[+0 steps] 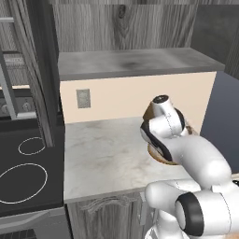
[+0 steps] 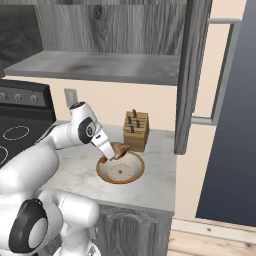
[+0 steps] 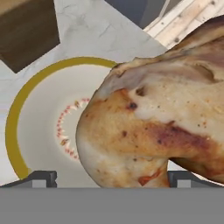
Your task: Retrieve the bowl from the cabinet, then place the raw meat into the bowl to avoid contamination.
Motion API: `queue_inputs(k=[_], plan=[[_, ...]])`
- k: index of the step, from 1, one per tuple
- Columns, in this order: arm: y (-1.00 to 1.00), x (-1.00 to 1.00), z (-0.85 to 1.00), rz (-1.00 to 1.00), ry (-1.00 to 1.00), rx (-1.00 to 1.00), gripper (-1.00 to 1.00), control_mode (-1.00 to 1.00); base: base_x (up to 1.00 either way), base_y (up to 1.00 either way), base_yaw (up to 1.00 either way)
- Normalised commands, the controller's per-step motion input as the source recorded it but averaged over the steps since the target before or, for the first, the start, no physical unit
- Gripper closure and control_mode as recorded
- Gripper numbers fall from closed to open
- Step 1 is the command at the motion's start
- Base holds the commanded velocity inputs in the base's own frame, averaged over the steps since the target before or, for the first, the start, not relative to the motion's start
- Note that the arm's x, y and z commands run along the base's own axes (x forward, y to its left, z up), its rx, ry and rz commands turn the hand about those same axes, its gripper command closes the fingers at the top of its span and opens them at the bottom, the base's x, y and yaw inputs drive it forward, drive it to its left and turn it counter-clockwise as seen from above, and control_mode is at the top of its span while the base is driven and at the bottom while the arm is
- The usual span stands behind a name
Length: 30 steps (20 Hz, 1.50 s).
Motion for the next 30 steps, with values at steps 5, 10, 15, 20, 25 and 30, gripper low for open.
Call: queue_inputs(k=[5,10,15,20,25,30], plan=[[0.02,-0.01,0.01,-0.01,-0.02,0.04,-1.00,-1.00,0.00,0.00,0.00],[0.00,0.02,-0.37,-0.05,0.01,0.03,-1.00,-1.00,0.00,0.00,0.00],[0.01,0.05,-0.10,-0.08,0.09,0.01,-1.00,-1.00,0.00,0.00,0.00],[-0.09,0.07,-0.23,-0.01,-0.03,0.20,-1.00,-1.00,0.00,0.00,0.00],[-0.12,-0.16,0.26,0.01,-0.16,0.15,-1.00,-1.00,0.00,0.00,0.00],[-0.01,-0.45,0.67,0.00,-0.18,0.03,-1.00,-1.00,0.00,0.00,0.00]])
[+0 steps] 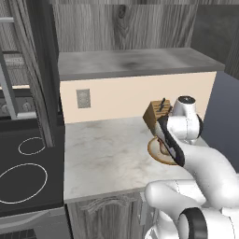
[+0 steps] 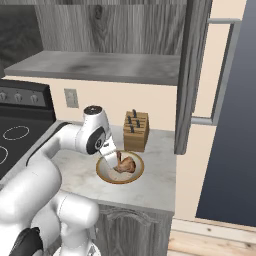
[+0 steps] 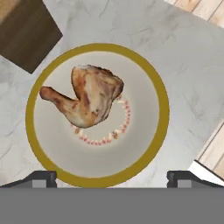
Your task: Retrieve the bowl from the cabinet, then place the raw meat into the bowl to avoid contamination.
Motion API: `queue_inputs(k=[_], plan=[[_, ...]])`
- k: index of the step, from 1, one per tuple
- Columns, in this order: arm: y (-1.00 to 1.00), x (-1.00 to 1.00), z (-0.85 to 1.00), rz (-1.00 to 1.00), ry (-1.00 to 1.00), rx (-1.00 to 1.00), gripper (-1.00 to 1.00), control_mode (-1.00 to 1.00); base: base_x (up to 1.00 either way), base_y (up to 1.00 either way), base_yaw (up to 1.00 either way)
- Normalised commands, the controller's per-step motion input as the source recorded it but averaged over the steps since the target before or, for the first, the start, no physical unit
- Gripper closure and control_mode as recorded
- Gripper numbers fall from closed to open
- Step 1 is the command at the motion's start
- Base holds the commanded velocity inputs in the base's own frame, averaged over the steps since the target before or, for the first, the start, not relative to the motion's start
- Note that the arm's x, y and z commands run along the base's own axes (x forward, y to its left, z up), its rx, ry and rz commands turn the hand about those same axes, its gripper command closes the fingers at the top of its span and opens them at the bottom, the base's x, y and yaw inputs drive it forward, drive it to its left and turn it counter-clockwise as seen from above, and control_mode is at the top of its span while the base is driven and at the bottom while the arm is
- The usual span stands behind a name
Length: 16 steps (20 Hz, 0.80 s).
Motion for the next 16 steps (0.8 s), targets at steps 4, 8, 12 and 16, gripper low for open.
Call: queue_inputs(k=[4,8,12,16], plan=[[0.00,-0.50,0.63,0.00,-0.08,0.00,-1.00,-1.00,0.00,0.00,0.00],[0.17,-0.53,0.49,0.01,-0.04,-0.01,-1.00,-1.00,0.00,0.00,0.00],[0.81,-0.27,-0.01,-0.04,0.00,-0.01,-1.00,-1.00,0.00,0.00,0.00],[0.70,-0.41,0.00,-0.02,0.00,0.00,-1.00,-1.00,0.00,0.00,0.00]])
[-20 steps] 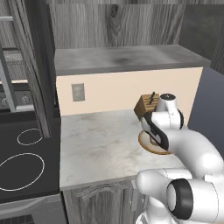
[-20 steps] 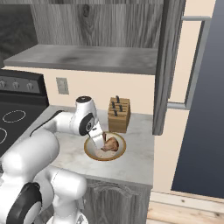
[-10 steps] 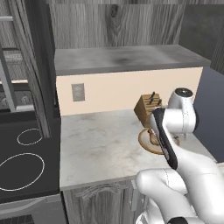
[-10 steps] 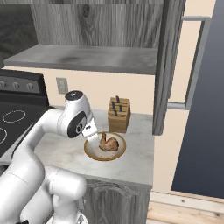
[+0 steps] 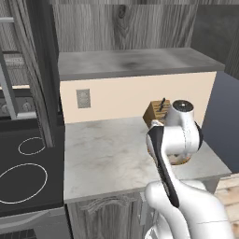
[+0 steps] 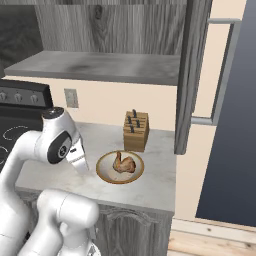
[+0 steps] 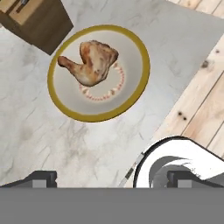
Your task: Retrieve the bowl from the cabinet, then place the raw meat into the bowl to avoid contamination.
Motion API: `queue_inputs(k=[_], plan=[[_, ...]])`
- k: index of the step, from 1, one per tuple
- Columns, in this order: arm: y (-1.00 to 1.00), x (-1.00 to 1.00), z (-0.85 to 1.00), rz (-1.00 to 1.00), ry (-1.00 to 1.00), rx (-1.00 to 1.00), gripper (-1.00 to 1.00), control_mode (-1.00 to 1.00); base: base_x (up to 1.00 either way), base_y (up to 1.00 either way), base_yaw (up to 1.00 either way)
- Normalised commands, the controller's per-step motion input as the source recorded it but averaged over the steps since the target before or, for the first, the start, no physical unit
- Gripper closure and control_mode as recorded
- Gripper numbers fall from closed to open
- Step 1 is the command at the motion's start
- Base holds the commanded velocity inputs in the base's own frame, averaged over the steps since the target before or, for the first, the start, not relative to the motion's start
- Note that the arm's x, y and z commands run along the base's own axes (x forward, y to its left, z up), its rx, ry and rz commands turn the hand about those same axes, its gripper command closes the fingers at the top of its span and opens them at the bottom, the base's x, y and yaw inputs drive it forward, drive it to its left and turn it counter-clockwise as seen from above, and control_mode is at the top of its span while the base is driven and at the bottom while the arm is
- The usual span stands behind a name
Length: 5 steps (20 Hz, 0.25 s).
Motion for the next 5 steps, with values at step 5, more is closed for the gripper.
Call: queue_inputs(k=[5], plan=[[0.49,-0.46,0.03,0.05,0.00,0.00,-1.00,-1.00,0.00,0.00,0.00]])
